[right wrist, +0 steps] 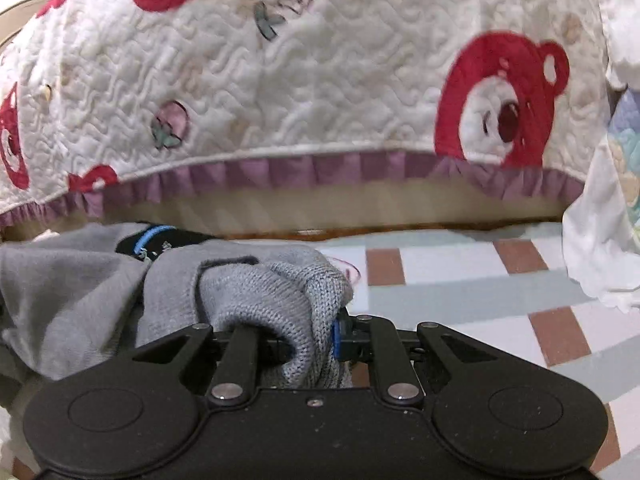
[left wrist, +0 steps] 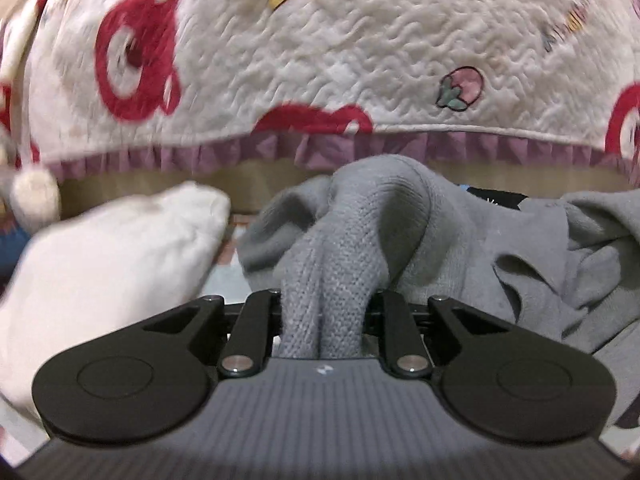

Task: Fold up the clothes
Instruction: 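Lift and shake out the grey sweater with both grippers, spreading it flat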

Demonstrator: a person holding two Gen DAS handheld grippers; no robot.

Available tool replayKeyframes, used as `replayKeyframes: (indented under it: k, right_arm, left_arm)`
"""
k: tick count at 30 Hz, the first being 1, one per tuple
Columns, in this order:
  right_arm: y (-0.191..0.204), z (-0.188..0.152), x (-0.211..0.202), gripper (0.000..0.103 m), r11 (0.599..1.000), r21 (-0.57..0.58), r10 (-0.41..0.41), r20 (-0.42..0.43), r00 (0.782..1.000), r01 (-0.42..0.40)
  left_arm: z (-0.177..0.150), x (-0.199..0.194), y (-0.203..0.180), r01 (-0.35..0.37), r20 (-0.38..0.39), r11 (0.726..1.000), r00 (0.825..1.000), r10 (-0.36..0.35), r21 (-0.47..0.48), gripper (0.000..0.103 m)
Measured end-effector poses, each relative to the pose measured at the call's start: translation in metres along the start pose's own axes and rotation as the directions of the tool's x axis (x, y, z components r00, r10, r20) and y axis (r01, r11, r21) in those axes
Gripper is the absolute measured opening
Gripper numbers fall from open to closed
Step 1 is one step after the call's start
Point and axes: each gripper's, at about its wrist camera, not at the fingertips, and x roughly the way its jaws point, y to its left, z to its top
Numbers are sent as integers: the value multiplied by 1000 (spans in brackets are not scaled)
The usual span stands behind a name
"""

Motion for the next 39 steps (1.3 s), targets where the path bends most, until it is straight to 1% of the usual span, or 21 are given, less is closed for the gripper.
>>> replayKeyframes:
  k: [2,5,7,9,11,12,13,14,15,16,17,18,20,22,24,26,29,33,36,37,39]
  right_arm:
    - [0,20,2,17,1000,-23,1,37,999,-1]
    - [6,73,-2,17,998,-62,-12,98,995,18]
    - [8,110,-15,17,993,-114,-22,125,992,36]
    - [6,132,-37,17,985,-161,-36,164,986,63]
    - [-3,144,-62,18,981,-174,-49,202,978,85]
    - [-12,147,-72,19,983,-162,-51,192,980,83]
    - [-23,144,-76,23,987,-147,-46,149,988,68]
    - [-35,140,-78,34,989,-136,-38,97,995,51]
    - [-48,129,-76,40,990,-135,-43,59,997,50]
    - [-63,114,-72,53,988,-142,-54,29,998,57]
    - [-77,98,-70,59,989,-133,-59,9,998,60]
    - [-91,77,-63,58,994,-98,-59,-38,998,55]
    - [-117,35,-50,57,999,-7,-47,-142,989,46]
    - [-133,-5,-49,57,996,77,-21,-178,984,35]
    - [-140,-40,-55,57,990,138,19,-178,984,6]
    - [-142,-68,-65,57,979,201,80,-163,983,-47]
    - [-130,-96,-78,58,957,263,163,-136,977,-124]
    - [-108,-116,-74,60,939,291,243,-185,952,-183]
    - [-94,-126,-59,60,916,330,313,-234,921,-227]
    - [-91,-128,-55,60,914,339,316,-241,918,-225]
    - [-82,-130,-50,61,927,323,279,-253,927,-191]
  left_arm:
    - [21,1,0,-24,19,1000,1000,25,-14,13]
    - [65,-5,12,-52,58,996,997,56,-69,13]
    - [94,-27,23,-46,109,993,992,58,-113,13]
    - [118,-52,29,-41,168,989,984,65,-142,13]
    - [119,-81,25,-42,219,988,973,74,-146,13]
    - [106,-82,23,-33,188,986,980,64,-166,13]
    - [89,-79,21,-22,140,981,989,50,-191,14]
    - [72,-76,19,-13,93,976,995,34,-216,14]
    - [56,-74,16,-6,46,970,999,17,-242,14]
    - [39,-71,14,1,-1,963,1000,-1,-268,14]
    - [22,-68,12,6,-47,956,999,-21,-294,14]
    - [5,-65,10,10,-93,948,995,-41,-319,14]
    - [-34,-42,-4,-8,-219,942,973,-69,-335,14]
    - [-64,-29,-19,-17,-276,944,958,-79,-329,14]
    - [-70,-27,-29,-18,-278,958,958,-65,-287,14]
    - [-72,-26,-38,-20,-273,970,961,-48,-241,15]
    - [-65,-30,-37,-13,-239,975,970,-42,-221,16]
    - [-73,-26,-32,-18,-256,967,965,-50,-255,17]
    - [-73,-26,-30,-14,-257,964,965,-57,-266,18]
    - [-74,-26,-31,-15,-259,964,964,-56,-265,18]
    - [-74,-25,-32,-19,-262,966,964,-51,-259,19]
